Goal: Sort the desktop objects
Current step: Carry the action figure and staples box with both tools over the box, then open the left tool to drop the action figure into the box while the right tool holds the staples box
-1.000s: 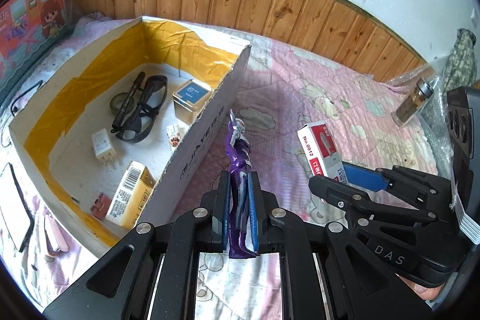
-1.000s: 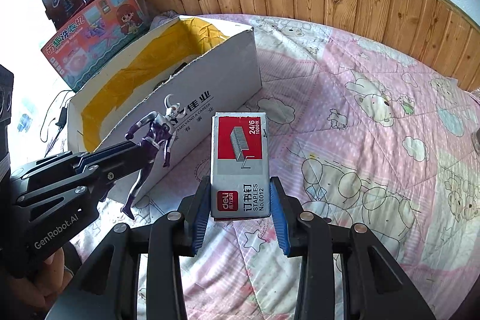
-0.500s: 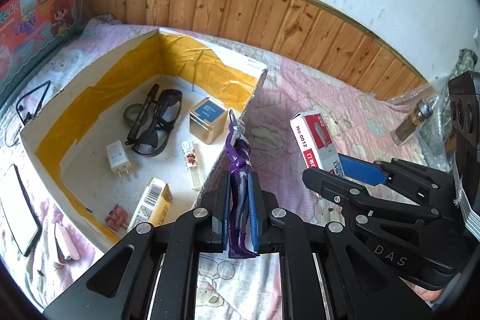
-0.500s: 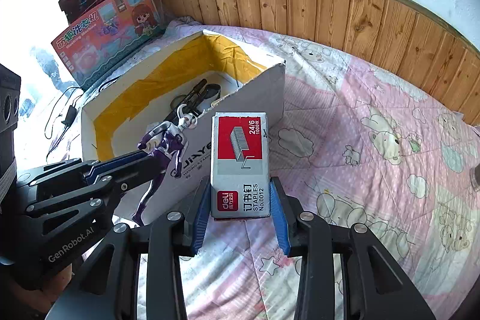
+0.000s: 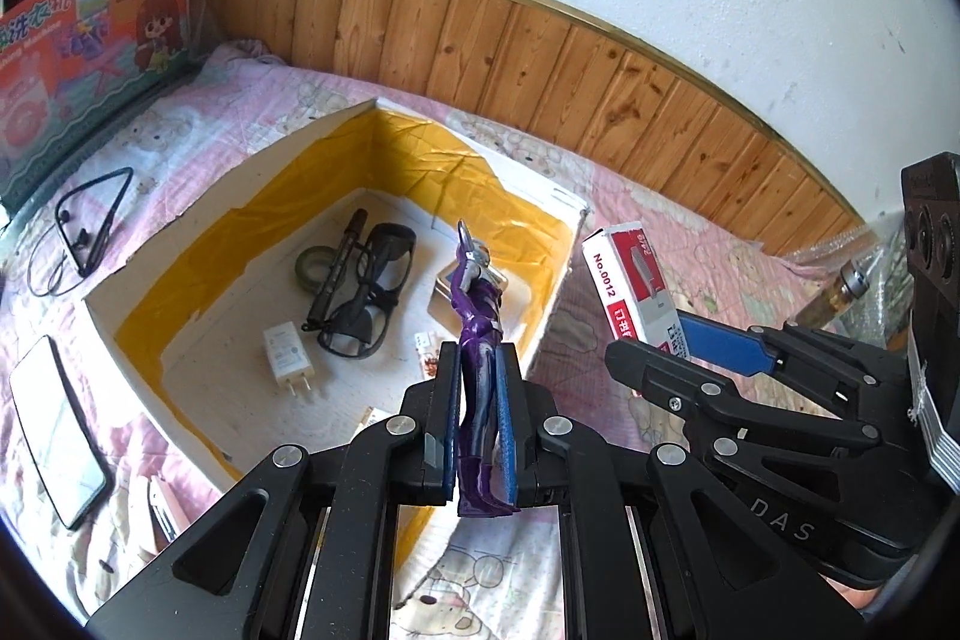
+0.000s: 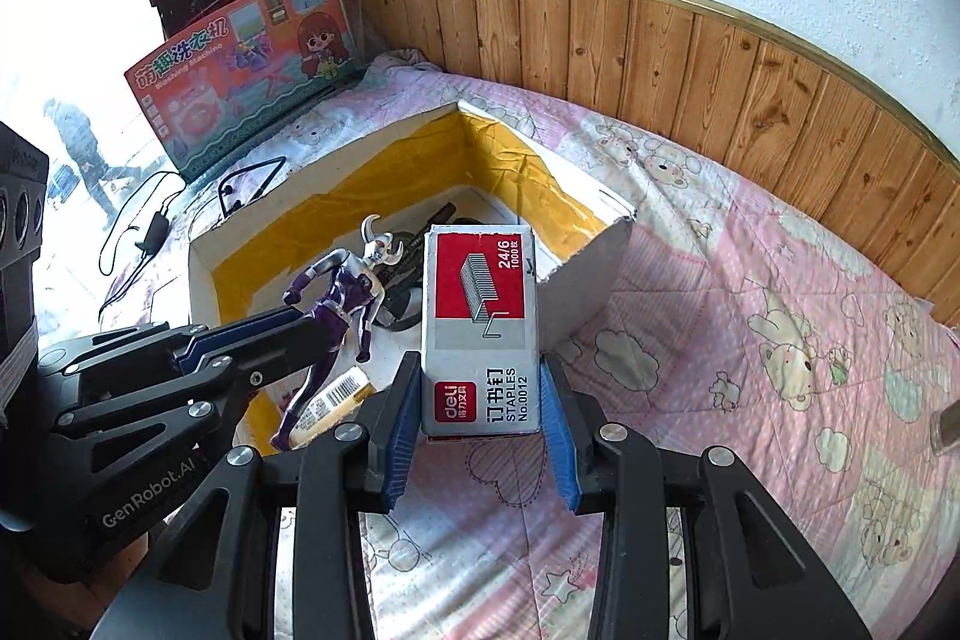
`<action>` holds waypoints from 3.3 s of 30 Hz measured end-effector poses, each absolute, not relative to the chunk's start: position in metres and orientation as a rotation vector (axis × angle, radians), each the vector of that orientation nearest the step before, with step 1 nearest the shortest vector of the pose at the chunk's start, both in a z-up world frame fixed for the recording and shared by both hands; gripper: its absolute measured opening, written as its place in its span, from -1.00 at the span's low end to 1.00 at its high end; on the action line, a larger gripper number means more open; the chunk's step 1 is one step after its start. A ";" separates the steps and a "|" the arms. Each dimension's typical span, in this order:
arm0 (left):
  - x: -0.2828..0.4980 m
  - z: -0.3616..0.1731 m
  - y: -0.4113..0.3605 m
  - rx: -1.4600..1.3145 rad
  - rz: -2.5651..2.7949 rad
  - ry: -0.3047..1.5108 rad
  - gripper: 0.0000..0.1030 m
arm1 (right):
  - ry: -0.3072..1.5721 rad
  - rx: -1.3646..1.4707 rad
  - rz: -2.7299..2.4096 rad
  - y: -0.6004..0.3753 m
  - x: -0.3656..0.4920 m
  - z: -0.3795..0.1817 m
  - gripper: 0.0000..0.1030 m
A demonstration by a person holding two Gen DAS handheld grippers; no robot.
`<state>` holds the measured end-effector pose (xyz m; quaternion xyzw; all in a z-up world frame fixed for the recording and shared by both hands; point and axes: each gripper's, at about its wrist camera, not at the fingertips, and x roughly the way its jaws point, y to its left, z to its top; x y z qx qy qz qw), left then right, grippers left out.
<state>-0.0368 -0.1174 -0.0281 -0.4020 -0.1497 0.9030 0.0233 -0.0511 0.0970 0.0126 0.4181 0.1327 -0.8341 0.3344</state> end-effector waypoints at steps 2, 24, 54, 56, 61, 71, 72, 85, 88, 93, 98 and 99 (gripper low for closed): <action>-0.039 -0.027 -0.124 -1.242 2.807 -0.476 -0.80 | 0.357 1.084 -2.171 0.090 -0.052 0.014 -0.24; -0.064 -0.046 -0.191 -1.331 2.872 -0.583 -0.80 | 0.434 1.093 -2.073 0.022 -0.071 0.002 -0.24; -0.095 -0.088 -0.227 -1.619 2.890 -0.579 -0.79 | 0.614 1.225 -2.011 -0.029 -0.151 -0.039 -0.24; -0.096 -0.089 -0.227 -1.630 2.893 -0.573 -0.79 | 0.635 1.235 -2.006 -0.033 -0.156 -0.042 -0.24; -0.101 -0.092 -0.227 -1.663 2.905 -0.532 -0.79 | 0.674 1.265 -1.995 -0.040 -0.168 -0.050 -0.24; -0.109 -0.094 -0.230 -1.692 2.923 -0.506 -0.78 | 0.725 1.311 -1.983 -0.053 -0.184 -0.061 -0.24; -0.110 -0.094 -0.230 -1.693 2.925 -0.501 -0.77 | 0.726 1.312 -1.982 -0.053 -0.185 -0.061 -0.24; -0.114 -0.092 -0.245 -1.730 2.933 -0.567 -0.33 | 0.713 1.313 -2.000 -0.050 -0.189 -0.060 -0.04; -0.113 -0.086 -0.242 -1.706 2.905 -0.603 -0.32 | 0.713 1.309 -1.982 -0.049 -0.181 -0.055 -0.04; -0.107 -0.068 -0.235 -1.628 2.906 -0.616 -0.32 | 0.743 1.254 -1.945 -0.044 -0.156 -0.036 -0.01; -0.096 -0.049 -0.226 -1.542 2.930 -0.591 -0.32 | 0.766 1.200 -1.917 -0.027 -0.130 -0.020 0.08; -0.095 -0.046 -0.224 -1.531 2.935 -0.587 -0.32 | 0.772 1.195 -1.908 -0.023 -0.124 -0.019 0.08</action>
